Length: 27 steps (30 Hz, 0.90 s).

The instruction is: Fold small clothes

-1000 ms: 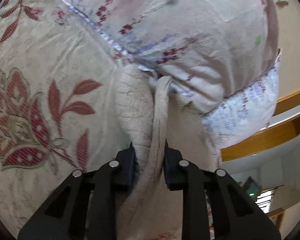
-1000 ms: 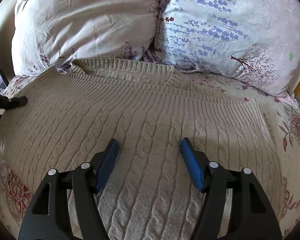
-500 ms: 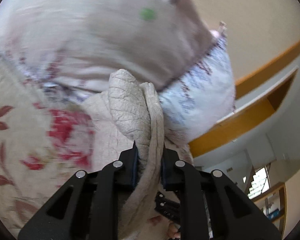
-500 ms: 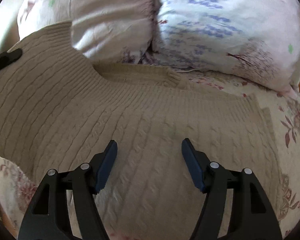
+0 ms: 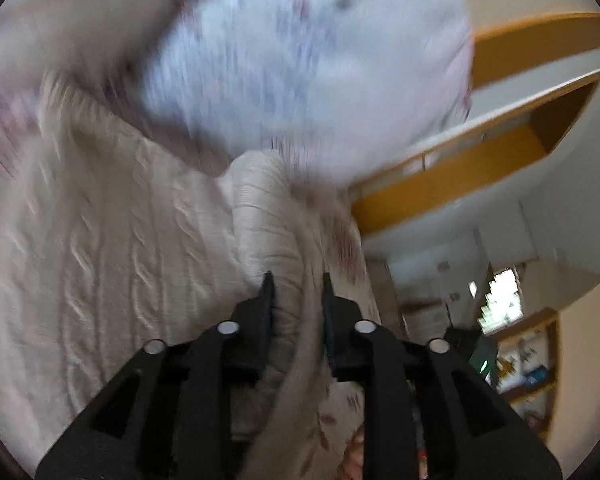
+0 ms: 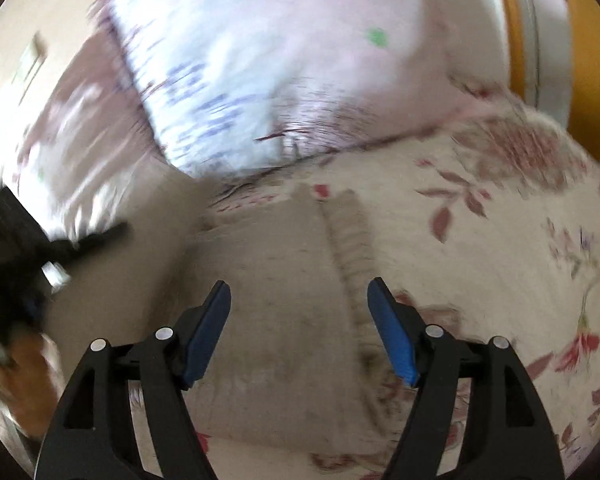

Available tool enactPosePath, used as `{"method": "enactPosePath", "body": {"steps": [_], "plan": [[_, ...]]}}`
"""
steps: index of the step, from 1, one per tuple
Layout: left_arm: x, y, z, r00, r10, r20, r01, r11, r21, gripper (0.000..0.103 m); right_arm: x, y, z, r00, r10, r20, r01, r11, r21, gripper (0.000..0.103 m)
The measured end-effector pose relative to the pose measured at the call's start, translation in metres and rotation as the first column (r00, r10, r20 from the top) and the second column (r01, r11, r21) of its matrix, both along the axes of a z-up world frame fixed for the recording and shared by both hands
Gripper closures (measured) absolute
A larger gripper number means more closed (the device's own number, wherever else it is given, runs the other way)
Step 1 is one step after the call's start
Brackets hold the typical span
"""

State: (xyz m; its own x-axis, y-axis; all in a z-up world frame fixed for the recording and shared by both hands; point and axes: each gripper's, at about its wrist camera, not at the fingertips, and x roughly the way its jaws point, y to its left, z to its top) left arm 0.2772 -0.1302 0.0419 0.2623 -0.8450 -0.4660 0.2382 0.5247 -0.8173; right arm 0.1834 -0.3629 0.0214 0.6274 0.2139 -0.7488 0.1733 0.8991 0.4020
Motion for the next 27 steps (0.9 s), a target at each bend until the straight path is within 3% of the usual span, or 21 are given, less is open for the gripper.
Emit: {"method": "enactPosePath", "body": {"steps": [3,5,7,9,13,17,20,22,27], "plan": [[-0.006,-0.009,-0.003,0.997,-0.079,-0.023,0.077,0.993,-0.086,0.078,-0.003,-0.016,-0.004,1.0,-0.022,-0.01,0.022,0.997,0.077,0.031],[-0.015,0.001,0.012,0.996,-0.081,0.04,0.083,0.994,-0.071,0.061,-0.005,-0.023,-0.001,1.0,-0.018,0.003,0.017,0.99,0.143,0.031],[-0.027,0.025,0.032,0.992,-0.023,0.123,0.027,0.999,-0.024,0.051,-0.005,-0.026,0.001,1.0,0.001,0.019,-0.005,0.975,0.222,0.031],[-0.039,0.052,0.043,0.979,0.046,0.2,-0.062,0.995,0.074,0.043,0.001,-0.022,0.001,0.998,0.049,0.029,-0.056,0.945,0.322,0.031],[-0.049,0.08,0.043,0.945,0.144,0.295,-0.228,0.935,0.273,0.036,0.024,-0.006,-0.007,0.991,0.137,-0.013,-0.12,0.907,0.403,0.031],[-0.042,0.091,0.016,0.949,0.179,0.262,-0.266,0.898,0.351,0.036,0.039,0.011,-0.016,0.98,0.187,-0.074,-0.146,0.915,0.375,0.039],[-0.039,0.1,-0.001,0.957,0.172,0.233,-0.251,0.895,0.37,0.036,0.046,0.023,-0.024,0.968,0.22,-0.122,-0.162,0.917,0.364,0.043],[-0.037,0.099,-0.01,0.961,0.155,0.231,-0.233,0.9,0.367,0.036,0.051,0.028,-0.029,0.962,0.235,-0.137,-0.17,0.914,0.369,0.046],[-0.033,0.098,-0.022,0.972,0.116,0.206,-0.176,0.937,0.3,0.036,0.069,0.02,-0.042,0.971,0.193,-0.142,-0.103,0.87,0.482,0.056]]}}
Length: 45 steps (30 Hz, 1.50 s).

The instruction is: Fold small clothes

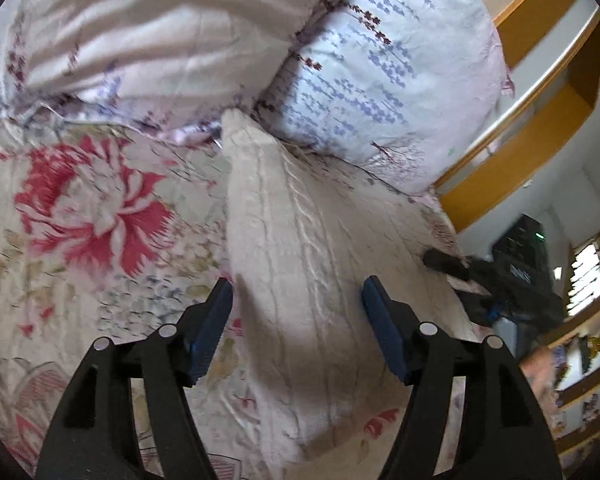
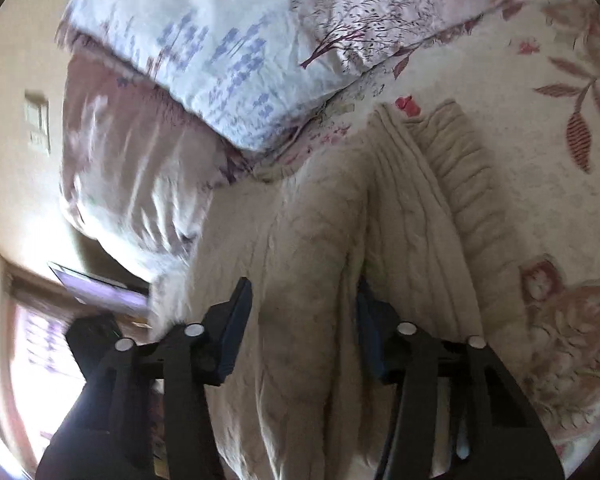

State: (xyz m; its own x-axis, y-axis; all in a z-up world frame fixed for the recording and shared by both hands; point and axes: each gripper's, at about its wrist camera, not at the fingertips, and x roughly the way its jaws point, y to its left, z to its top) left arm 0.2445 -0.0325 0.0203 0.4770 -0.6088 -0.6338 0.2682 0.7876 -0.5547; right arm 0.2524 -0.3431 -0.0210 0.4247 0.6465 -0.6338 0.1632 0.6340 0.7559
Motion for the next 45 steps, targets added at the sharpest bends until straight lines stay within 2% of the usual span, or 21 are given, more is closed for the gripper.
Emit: {"method": "enactPosePath", "body": {"steps": [3,4,6,7,8,10,12,14,17,21,24,26,27,29,31,34,39,45], "plan": [[0.002,0.0,-0.006,1.0,-0.016,-0.023,0.015,0.999,-0.038,0.035,0.012,0.0,-0.009,0.999,-0.022,-0.034,0.022,1.0,0.008,0.07],[0.002,0.002,-0.006,1.0,-0.014,-0.028,0.013,0.999,-0.048,0.034,0.013,0.001,-0.008,0.999,-0.019,-0.032,0.019,1.0,-0.011,0.08],[0.003,0.004,-0.004,1.0,-0.01,-0.029,0.008,0.998,-0.066,0.033,0.013,0.01,0.008,1.0,0.009,0.025,-0.006,0.992,-0.126,0.084],[0.001,0.006,-0.004,1.0,-0.006,-0.028,0.004,0.998,-0.07,0.032,0.009,0.017,0.025,0.995,0.029,0.091,-0.009,0.976,-0.216,0.085],[0.0,0.007,-0.003,1.0,0.0,-0.027,-0.002,0.997,-0.075,0.031,0.007,0.02,0.034,0.991,0.042,0.129,-0.007,0.965,-0.261,0.085],[-0.001,0.009,-0.002,1.0,0.005,-0.029,-0.007,0.997,-0.078,0.031,-0.004,0.03,0.069,0.965,0.085,0.25,0.028,0.908,-0.418,0.085],[-0.002,0.009,-0.002,0.999,0.003,-0.033,-0.006,0.997,-0.081,0.031,-0.012,0.032,0.089,0.945,0.11,0.308,0.064,0.86,-0.506,0.085],[-0.004,0.008,-0.002,0.999,-0.006,-0.035,0.003,0.996,-0.084,0.031,-0.014,0.029,0.093,0.945,0.118,0.307,0.075,0.833,-0.549,0.085],[-0.007,0.002,-0.003,0.999,-0.028,-0.032,0.025,0.997,-0.075,0.031,-0.014,0.019,0.088,0.956,0.091,0.28,0.077,0.841,-0.536,0.085],[-0.008,-0.003,-0.003,0.998,-0.05,-0.026,0.048,0.996,-0.075,0.031,-0.017,0.011,0.089,0.953,0.072,0.293,0.096,0.848,-0.521,0.085],[-0.008,-0.005,-0.004,0.998,-0.065,-0.025,0.063,0.995,-0.081,0.031,-0.013,0.003,0.083,0.957,0.048,0.285,0.116,0.84,-0.531,0.085],[-0.007,-0.008,-0.005,0.996,-0.08,-0.027,0.078,0.993,-0.087,0.031,-0.004,-0.004,0.066,0.973,0.038,0.228,0.098,0.825,-0.557,0.084],[-0.007,-0.01,-0.006,0.995,-0.091,-0.029,0.088,0.992,-0.09,0.031,0.005,-0.009,0.048,0.987,0.024,0.158,0.072,0.817,-0.573,0.083],[-0.006,-0.011,-0.007,0.995,-0.098,-0.032,0.095,0.992,-0.086,0.031,0.01,-0.021,0.026,0.997,-0.035,0.07,0.069,0.821,-0.567,0.072],[-0.007,-0.01,-0.005,0.994,-0.094,-0.047,0.09,0.992,-0.085,0.032,-0.004,-0.04,0.028,0.99,-0.11,0.092,0.14,0.873,-0.467,0.064],[-0.011,-0.007,0.001,0.994,-0.093,-0.058,0.087,0.991,-0.098,0.032,-0.034,-0.056,0.045,0.979,-0.144,0.147,0.193,0.892,-0.409,0.048],[-0.03,-0.007,0.007,0.993,-0.106,-0.056,0.102,0.992,-0.077,0.032,-0.087,-0.064,0.052,0.979,-0.12,0.167,0.167,0.937,-0.306,0.048],[-0.052,-0.011,0.008,0.991,-0.121,-0.054,0.119,0.992,-0.037,0.033,-0.121,-0.049,0.047,0.981,-0.062,0.185,0.117,0.945,-0.304,0.05]]}}
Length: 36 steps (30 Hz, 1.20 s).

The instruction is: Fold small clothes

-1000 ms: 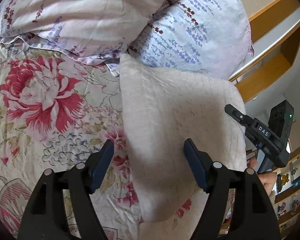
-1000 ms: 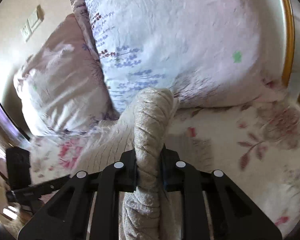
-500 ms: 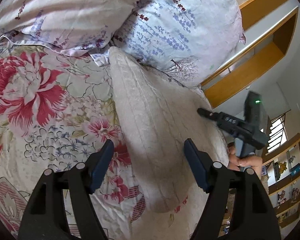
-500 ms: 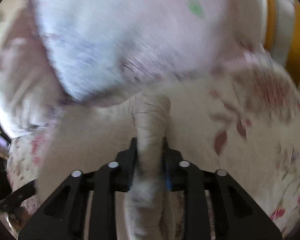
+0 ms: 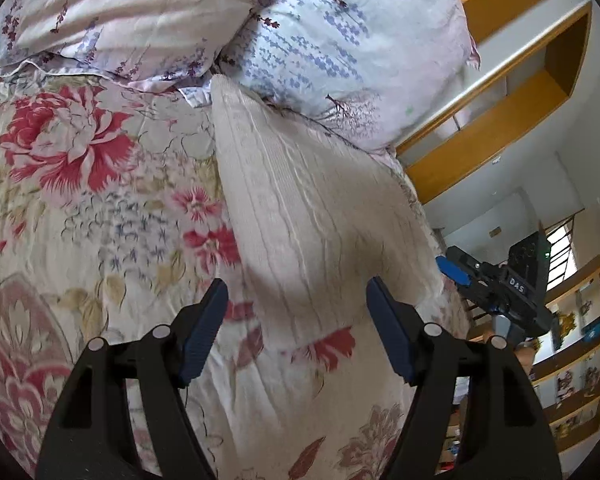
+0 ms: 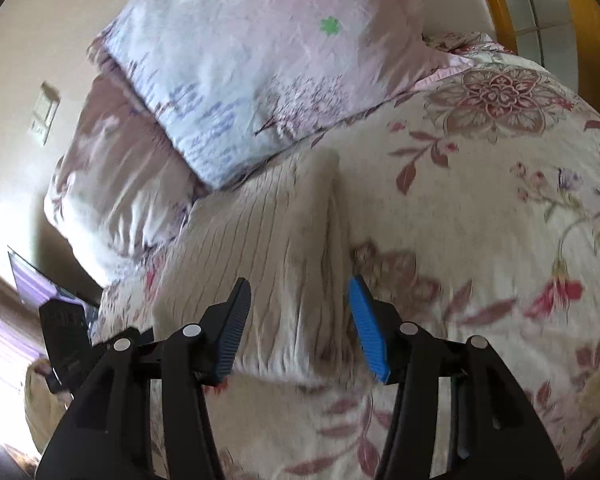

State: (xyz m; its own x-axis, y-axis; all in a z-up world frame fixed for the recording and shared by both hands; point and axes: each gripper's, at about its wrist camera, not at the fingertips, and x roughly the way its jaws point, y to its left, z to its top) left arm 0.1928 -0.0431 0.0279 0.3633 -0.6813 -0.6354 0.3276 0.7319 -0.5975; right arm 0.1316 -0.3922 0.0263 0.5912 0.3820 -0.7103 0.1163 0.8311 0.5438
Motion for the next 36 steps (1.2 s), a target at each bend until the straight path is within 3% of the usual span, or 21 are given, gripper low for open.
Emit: {"method": "enactPosePath", "body": {"steps": [6,7,9,10,13,16,17,21,24,30,31,34,36], "plan": [[-0.006,-0.008,-0.003,1.0,-0.002,-0.018,0.003,0.999,0.038,0.044,-0.006,0.006,-0.014,1.0,0.016,-0.013,-0.016,1.0,-0.001,0.056],[-0.005,-0.009,-0.005,1.0,0.001,-0.026,0.0,0.999,0.04,0.05,-0.006,0.006,-0.016,1.0,0.017,-0.016,-0.017,1.0,-0.002,0.059],[-0.002,-0.01,-0.008,0.999,0.002,-0.049,0.0,0.999,0.035,0.061,-0.005,0.011,-0.02,0.999,0.024,-0.021,-0.024,0.999,-0.022,0.078],[0.0,-0.011,-0.009,0.998,-0.005,-0.063,0.006,1.0,0.018,0.074,-0.005,0.013,-0.018,1.0,0.028,-0.011,-0.028,0.999,-0.03,0.088],[0.001,-0.011,-0.007,0.999,-0.01,-0.053,0.012,1.0,0.021,0.086,-0.012,0.015,0.01,0.995,0.017,0.097,-0.011,0.998,-0.064,0.092],[-0.003,-0.006,-0.003,0.999,-0.018,-0.035,0.017,1.0,-0.005,0.088,-0.019,0.012,0.036,0.984,-0.004,0.18,0.025,0.993,-0.112,0.093],[-0.005,-0.005,-0.004,0.999,-0.023,-0.027,0.022,1.0,-0.009,0.088,-0.019,0.011,0.037,0.984,-0.004,0.178,0.027,0.991,-0.128,0.093],[-0.01,-0.005,-0.013,0.999,-0.037,-0.026,0.037,0.999,0.007,0.089,-0.013,0.011,-0.002,0.999,-0.031,0.016,0.034,0.974,-0.225,0.093],[-0.011,-0.002,-0.02,0.999,-0.035,-0.041,0.035,0.999,-0.002,0.089,-0.015,0.005,-0.03,0.996,-0.061,-0.06,0.049,0.981,-0.189,0.093],[-0.011,0.0,-0.019,0.998,-0.041,-0.04,0.04,0.999,-0.022,0.081,-0.015,0.001,-0.02,0.997,-0.057,-0.052,0.049,0.989,-0.142,0.088],[-0.011,0.001,-0.017,0.999,-0.034,-0.033,0.033,0.999,-0.025,0.076,-0.017,-0.002,-0.014,0.997,-0.071,-0.031,0.066,0.988,-0.138,0.082],[-0.008,0.006,-0.009,1.0,-0.004,-0.003,0.004,1.0,-0.029,0.05,-0.02,-0.003,0.008,0.992,-0.1,0.075,0.111,0.981,-0.16,0.082],[-0.001,0.005,-0.004,1.0,0.026,0.002,-0.026,1.0,-0.016,0.045,-0.012,0.004,0.012,0.99,-0.073,0.125,0.093,0.983,-0.161,0.082]]}}
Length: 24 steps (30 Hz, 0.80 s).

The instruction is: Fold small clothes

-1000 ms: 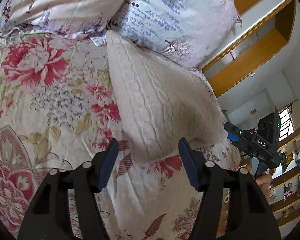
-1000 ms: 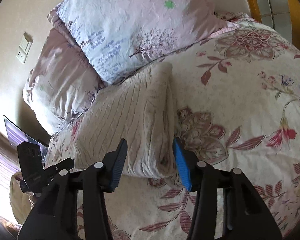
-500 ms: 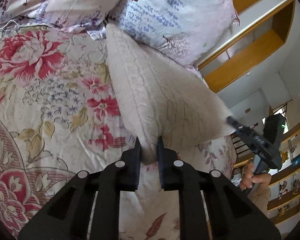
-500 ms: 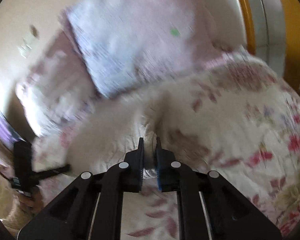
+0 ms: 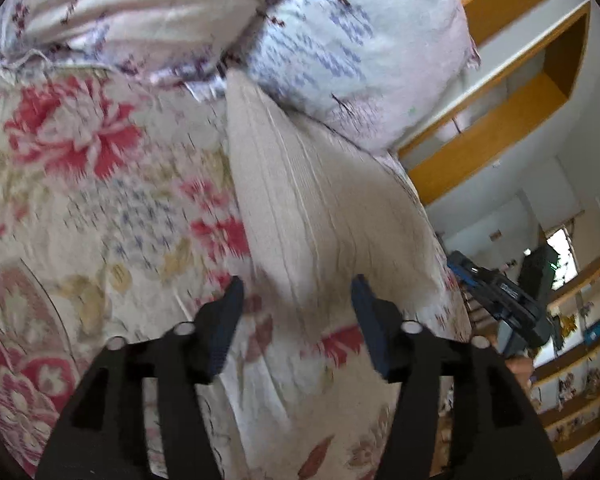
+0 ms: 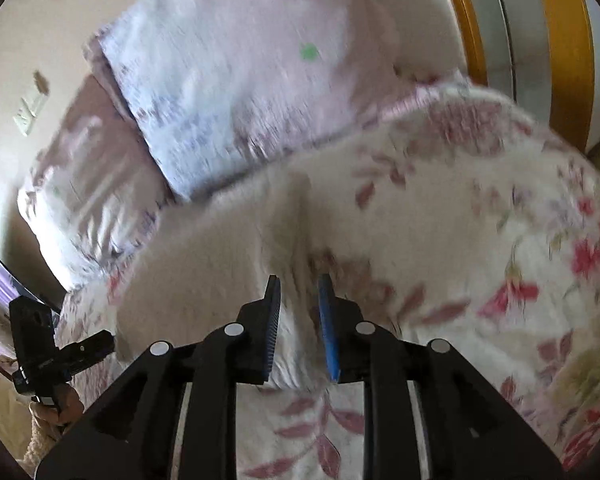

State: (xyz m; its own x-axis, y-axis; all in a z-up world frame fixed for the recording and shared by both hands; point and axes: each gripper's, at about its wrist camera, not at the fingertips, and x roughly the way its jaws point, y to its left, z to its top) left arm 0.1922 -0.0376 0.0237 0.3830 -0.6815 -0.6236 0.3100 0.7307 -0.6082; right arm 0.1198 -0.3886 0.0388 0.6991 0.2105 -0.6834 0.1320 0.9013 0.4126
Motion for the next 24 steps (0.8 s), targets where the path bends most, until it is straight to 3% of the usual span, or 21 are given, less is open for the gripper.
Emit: {"method": "enactPosePath", "body": {"steps": [5,10,12,13,16,21,22,24], "plan": [[0.019,-0.01,0.004,0.999,0.037,-0.009,-0.036,0.999,0.025,0.036,0.026,0.033,-0.003,0.997,0.083,-0.005,-0.083,0.995,-0.055,0.082],[0.031,-0.025,0.003,0.999,0.03,-0.012,-0.029,0.997,0.07,0.03,0.038,0.042,-0.008,0.995,0.102,-0.009,-0.102,0.991,-0.088,0.082],[0.036,-0.03,-0.001,0.999,0.031,-0.025,-0.029,0.997,0.079,0.028,0.046,0.04,-0.023,0.995,0.086,-0.059,-0.092,0.99,-0.11,0.077],[0.037,-0.032,-0.003,0.999,0.028,-0.033,-0.025,0.997,0.079,0.028,0.052,0.038,-0.04,0.988,0.071,-0.133,-0.088,0.989,-0.119,0.077],[0.04,-0.034,-0.009,0.998,0.019,-0.055,-0.015,0.997,0.071,0.024,0.047,0.032,-0.047,0.992,0.066,-0.106,-0.075,0.994,-0.081,0.077],[0.049,-0.026,-0.01,0.995,0.016,-0.099,-0.014,1.0,0.021,0.017,0.045,0.023,-0.03,0.987,0.07,-0.141,-0.072,0.997,-0.012,0.076],[0.049,-0.023,-0.009,0.995,0.021,-0.102,-0.02,1.0,0.012,0.013,0.046,0.019,-0.026,0.988,0.068,-0.138,-0.067,0.998,0.01,0.072],[0.052,-0.018,-0.007,0.994,0.033,-0.101,-0.033,0.999,0.0,0.013,0.045,0.005,-0.014,0.993,0.035,-0.109,-0.029,0.998,0.054,0.047]]}}
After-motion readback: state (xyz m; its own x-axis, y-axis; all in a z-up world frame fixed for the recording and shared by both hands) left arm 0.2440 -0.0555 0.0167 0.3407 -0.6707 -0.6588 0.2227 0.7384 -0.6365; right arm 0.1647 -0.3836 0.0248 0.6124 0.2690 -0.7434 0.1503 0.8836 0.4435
